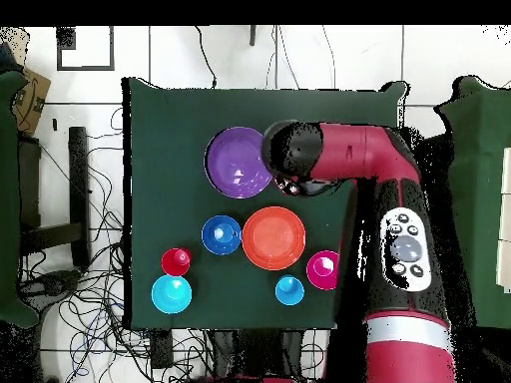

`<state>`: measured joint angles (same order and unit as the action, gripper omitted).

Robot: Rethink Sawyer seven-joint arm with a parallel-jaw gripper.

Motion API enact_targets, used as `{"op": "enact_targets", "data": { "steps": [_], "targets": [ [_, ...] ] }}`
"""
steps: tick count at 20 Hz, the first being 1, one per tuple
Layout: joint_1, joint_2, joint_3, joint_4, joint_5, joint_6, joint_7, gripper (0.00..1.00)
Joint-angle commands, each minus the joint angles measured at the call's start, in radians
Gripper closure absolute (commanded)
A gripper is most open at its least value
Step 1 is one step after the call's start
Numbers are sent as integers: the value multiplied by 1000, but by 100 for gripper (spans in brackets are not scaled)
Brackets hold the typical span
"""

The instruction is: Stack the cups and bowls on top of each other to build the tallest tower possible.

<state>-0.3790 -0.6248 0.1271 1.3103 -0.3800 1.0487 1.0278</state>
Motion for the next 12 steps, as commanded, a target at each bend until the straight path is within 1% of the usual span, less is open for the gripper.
{"op": "enact_targets", "data": {
  "steps": [1,5,9,10,12],
  "targets": [
    [-45,-13,181,169,-140,64,-521,0],
    [-43,-27,154,186,-159,63,-533,0],
    [-33,-41,115,193,-171,140,-542,0],
    [-34,-48,109,199,-178,150,-549,0],
    [-44,-64,105,225,-189,140,-552,0]
  ]
}}
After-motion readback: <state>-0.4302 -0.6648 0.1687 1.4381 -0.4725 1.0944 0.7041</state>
